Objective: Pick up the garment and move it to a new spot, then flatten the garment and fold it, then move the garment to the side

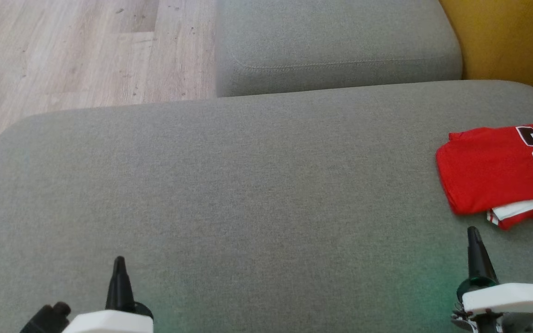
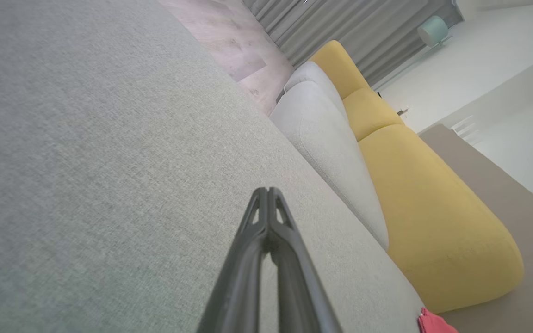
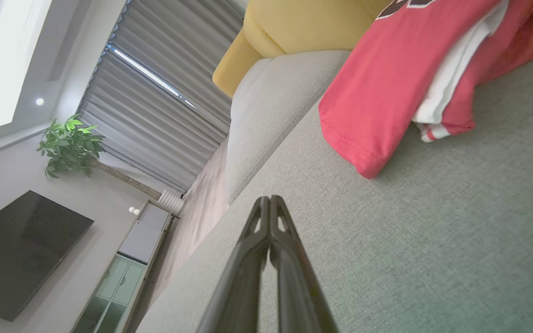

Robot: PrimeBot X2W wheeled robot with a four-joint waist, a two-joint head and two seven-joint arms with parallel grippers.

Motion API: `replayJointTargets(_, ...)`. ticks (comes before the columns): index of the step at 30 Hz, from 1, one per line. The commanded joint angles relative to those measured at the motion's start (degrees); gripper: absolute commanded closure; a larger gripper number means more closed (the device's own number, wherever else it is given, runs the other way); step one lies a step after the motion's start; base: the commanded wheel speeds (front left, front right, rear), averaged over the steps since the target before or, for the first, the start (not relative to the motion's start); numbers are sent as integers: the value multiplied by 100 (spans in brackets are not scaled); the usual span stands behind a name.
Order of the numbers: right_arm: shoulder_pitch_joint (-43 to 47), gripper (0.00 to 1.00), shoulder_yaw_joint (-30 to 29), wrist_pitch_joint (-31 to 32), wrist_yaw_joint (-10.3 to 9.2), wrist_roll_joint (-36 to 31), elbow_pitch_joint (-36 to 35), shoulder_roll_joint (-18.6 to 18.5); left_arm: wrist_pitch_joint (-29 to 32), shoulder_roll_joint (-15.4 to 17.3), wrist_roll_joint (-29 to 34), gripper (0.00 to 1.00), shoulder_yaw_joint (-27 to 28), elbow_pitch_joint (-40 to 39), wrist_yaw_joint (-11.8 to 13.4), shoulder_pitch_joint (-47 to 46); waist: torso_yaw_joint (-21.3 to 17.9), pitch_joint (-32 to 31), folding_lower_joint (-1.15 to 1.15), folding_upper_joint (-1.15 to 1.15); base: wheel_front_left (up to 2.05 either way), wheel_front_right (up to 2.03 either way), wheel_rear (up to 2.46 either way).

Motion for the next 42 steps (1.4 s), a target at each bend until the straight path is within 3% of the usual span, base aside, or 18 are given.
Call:
replayJointTargets(1,-333,100,3,44,23,219,-152,-15,57,64,-214,100,229,-143,-75,-353,-3,9,0,0,0,0,0)
replayJointTargets(42,-920,100,-447,729,35,2876,7,111,747,54,-2890,100,988,249,-587,-1006,-49,188,-1,0,0,0,0)
